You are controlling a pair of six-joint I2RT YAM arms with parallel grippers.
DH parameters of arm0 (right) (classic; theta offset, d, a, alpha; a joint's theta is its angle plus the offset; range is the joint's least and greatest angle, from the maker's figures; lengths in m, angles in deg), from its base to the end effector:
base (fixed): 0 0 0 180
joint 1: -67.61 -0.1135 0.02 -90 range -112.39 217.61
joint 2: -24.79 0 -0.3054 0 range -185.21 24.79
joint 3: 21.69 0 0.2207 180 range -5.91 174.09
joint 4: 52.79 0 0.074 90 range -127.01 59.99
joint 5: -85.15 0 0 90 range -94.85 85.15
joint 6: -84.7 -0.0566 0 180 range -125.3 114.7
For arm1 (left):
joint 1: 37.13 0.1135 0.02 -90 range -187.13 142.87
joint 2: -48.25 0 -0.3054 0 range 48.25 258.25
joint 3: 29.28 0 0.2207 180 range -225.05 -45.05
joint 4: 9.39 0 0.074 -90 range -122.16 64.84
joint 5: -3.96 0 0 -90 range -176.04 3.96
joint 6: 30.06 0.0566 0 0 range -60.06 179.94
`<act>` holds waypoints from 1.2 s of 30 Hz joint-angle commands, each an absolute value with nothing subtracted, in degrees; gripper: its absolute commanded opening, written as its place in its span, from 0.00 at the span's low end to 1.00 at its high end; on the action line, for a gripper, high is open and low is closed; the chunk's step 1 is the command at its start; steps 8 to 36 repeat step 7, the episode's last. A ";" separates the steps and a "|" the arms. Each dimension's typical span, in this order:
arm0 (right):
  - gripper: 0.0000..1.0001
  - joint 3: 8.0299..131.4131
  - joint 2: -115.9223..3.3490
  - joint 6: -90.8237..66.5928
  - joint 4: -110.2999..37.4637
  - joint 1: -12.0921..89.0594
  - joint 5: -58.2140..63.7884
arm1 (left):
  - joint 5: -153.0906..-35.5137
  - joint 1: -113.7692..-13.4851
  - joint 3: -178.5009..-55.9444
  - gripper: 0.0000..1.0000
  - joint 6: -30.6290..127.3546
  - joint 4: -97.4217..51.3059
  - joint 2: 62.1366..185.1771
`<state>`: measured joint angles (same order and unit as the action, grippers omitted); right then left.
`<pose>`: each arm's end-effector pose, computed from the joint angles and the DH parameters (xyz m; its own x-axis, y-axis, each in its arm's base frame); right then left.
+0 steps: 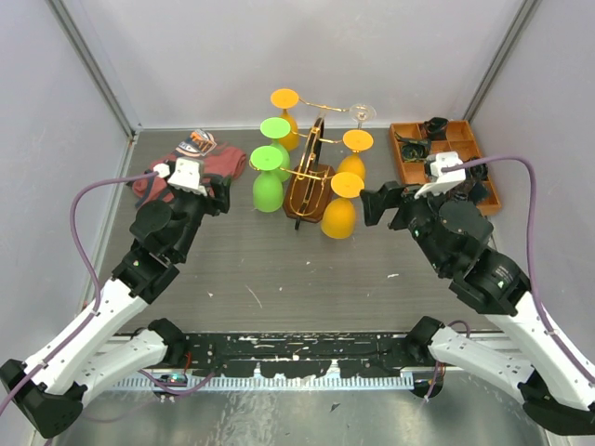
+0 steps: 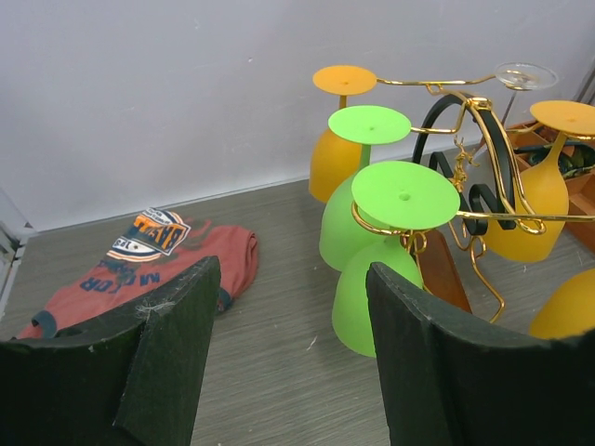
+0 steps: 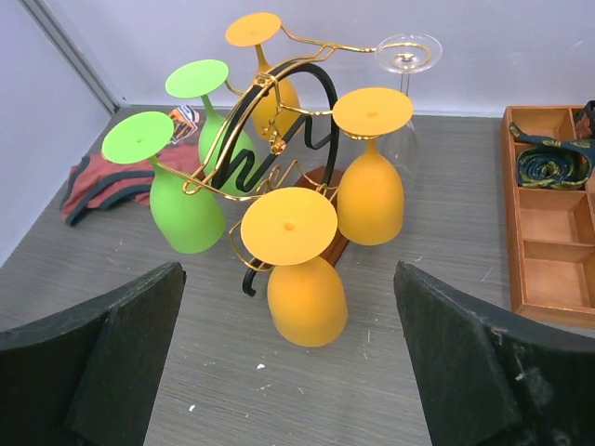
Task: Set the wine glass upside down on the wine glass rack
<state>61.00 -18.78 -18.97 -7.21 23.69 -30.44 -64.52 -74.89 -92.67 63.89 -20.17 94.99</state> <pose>0.0848 0.0477 0.4492 -0.1535 0.1481 -0.9770 -0.2883 0.9390 0.1876 0.1298 -0.0743 0.4121 0.1000 0.0036 -0.9950 0.2749 0.9610 0.0311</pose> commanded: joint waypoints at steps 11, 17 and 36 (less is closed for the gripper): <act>1.00 60.04 -17.95 -18.38 -10.17 23.47 -31.14 | -63.90 -74.73 -95.01 0.71 63.28 -19.80 94.13; 1.00 60.04 -17.95 -18.38 -10.17 23.47 -31.14 | -63.90 -74.73 -95.01 0.71 63.28 -19.80 94.13; 1.00 60.04 -17.95 -18.38 -10.17 23.47 -31.14 | -63.90 -74.73 -95.01 0.71 63.28 -19.80 94.13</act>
